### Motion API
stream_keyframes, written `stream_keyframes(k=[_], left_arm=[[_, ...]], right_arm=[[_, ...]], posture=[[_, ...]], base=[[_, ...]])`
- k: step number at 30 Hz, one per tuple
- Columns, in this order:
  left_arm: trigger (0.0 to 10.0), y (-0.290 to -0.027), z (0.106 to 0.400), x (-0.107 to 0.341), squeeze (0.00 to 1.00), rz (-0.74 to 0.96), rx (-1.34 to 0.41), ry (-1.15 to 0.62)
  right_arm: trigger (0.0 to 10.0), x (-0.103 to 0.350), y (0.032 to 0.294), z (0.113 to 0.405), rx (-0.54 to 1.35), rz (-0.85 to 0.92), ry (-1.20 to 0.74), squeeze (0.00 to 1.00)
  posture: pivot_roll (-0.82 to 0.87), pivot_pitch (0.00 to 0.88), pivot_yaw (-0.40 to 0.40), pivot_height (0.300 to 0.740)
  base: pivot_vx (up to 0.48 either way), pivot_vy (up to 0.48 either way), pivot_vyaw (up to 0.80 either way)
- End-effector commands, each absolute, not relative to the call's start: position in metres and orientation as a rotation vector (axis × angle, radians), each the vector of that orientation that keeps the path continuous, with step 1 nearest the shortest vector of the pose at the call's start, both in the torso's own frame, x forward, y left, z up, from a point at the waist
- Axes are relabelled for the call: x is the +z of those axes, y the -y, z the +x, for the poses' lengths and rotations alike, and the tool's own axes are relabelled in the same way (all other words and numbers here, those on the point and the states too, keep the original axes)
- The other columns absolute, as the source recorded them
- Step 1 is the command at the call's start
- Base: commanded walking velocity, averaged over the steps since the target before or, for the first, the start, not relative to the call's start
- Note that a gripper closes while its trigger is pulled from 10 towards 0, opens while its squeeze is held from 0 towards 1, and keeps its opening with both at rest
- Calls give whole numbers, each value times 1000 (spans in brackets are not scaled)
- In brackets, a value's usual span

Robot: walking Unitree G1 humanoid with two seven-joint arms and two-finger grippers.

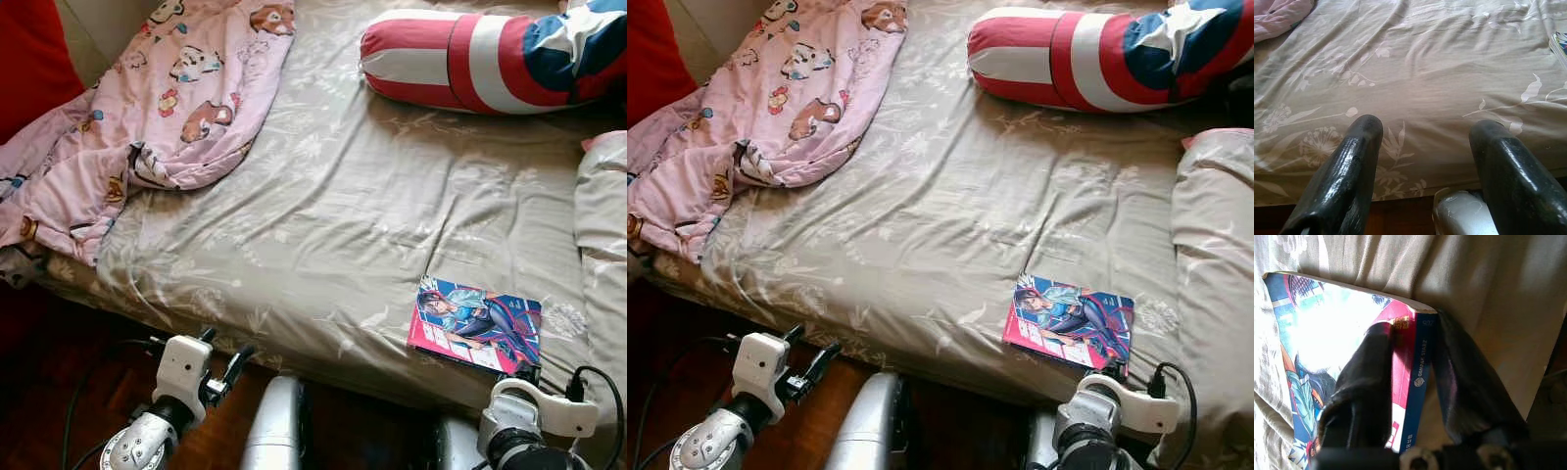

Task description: Clean up the room

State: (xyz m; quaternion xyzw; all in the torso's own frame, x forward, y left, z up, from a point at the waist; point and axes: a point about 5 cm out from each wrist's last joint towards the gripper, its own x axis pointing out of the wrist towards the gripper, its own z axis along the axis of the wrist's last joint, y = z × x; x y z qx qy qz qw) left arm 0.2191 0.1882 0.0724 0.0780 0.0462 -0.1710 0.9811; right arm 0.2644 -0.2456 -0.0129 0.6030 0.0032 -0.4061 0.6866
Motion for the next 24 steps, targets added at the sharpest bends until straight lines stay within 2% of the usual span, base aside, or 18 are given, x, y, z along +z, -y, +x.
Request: stream_keyframes(k=[1, 4, 14, 24], left_arm=[[10000, -193, 213, 63, 0, 161, -328, -139], [10000, -193, 213, 63, 0, 160, -327, -140], [10000, -189, 219, 61, 0, 151, -325, -133], [10000, -183, 226, 59, 0, 139, -324, -123]], right_arm=[[10000, -29, 237, 249, -965, 1359, -80, 827], [10000, -30, 237, 248, -969, 1356, -88, 855], [10000, -30, 244, 245, -967, 1312, -97, 835], [10000, -25, 245, 250, -875, 1241, -107, 831]], posture=[[259, 239, 146, 628], [257, 237, 144, 628], [234, 221, 133, 628], [215, 206, 122, 628]], base=[[0, 0, 0], [0, 0, 0], [0, 0, 0], [0, 0, 0]])
